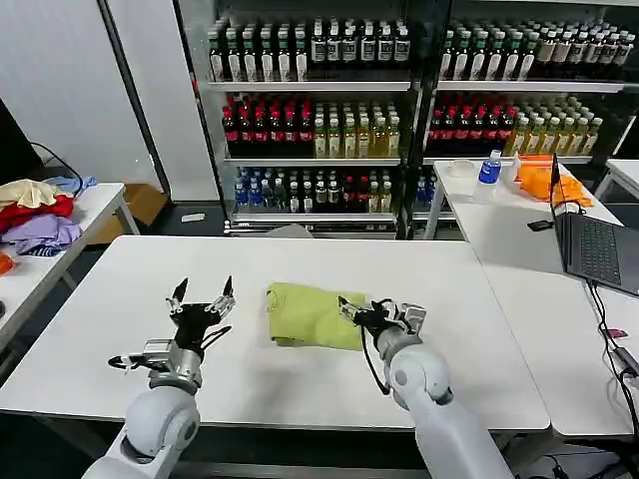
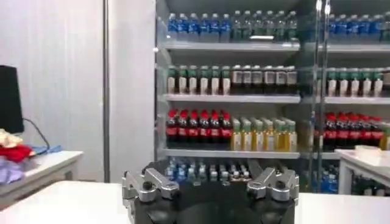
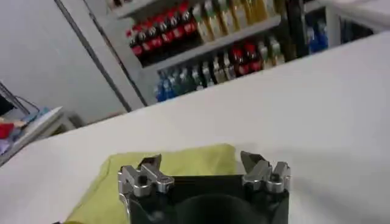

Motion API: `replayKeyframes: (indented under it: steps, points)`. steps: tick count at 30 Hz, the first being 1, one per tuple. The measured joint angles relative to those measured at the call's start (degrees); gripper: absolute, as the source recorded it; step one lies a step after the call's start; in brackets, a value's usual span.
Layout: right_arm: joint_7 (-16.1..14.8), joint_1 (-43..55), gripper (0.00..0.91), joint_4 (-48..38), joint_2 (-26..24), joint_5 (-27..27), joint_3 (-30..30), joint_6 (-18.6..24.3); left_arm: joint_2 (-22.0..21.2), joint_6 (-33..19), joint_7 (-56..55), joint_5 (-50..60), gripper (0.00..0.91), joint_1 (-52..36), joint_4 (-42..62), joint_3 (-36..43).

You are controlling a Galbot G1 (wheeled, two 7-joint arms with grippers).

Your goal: Fold and organize the clothes.

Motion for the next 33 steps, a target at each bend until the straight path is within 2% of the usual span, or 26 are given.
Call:
replayKeyframes:
  steps: [1, 2, 4, 5, 6, 22, 33]
  points:
    - [0.2, 0.5, 0.625, -0.6, 0.0, 0.6, -0.2, -0.1, 0.1, 0.0, 0.0, -0.1, 0.907, 0.3, -0.2, -0.3]
    - [0.4, 1.0, 0.353, -1.2, 0.1, 1.2, -0.5, -0.2, 0.3, 0.0, 0.0, -0.1, 0.907, 0.6, -0.4, -0.6]
    - [0.8, 1.6, 0.161, -2.1, 0.0, 2.5, -0.8, -0.3, 0.4, 0.0, 0.0, -0.2, 0.907, 1.0, -0.7, -1.0]
    - [1.1, 1.9, 0.03, -2.5, -0.1, 3.0, -0.9, -0.4, 0.5, 0.0, 0.0, -0.2, 0.907, 1.1, -0.8, -1.1]
    - [1.3, 2.2, 0.0, -3.0, -0.2, 3.5, -1.0, -0.4, 0.5, 0.0, 0.0, -0.2, 0.907, 1.2, -0.9, -1.3]
    - [4.0, 5.3, 0.0, -7.6, -1.1, 7.4, -1.7, -0.8, 1.0, 0.1, -0.1, -0.8, 0.907, 2.8, -2.0, -3.2]
    - [2.2, 7.4, 0.0, -10.3, -3.7, 4.4, -1.5, -1.0, 0.6, 0.1, -0.2, -1.0, 0.907, 3.3, -3.0, -3.7]
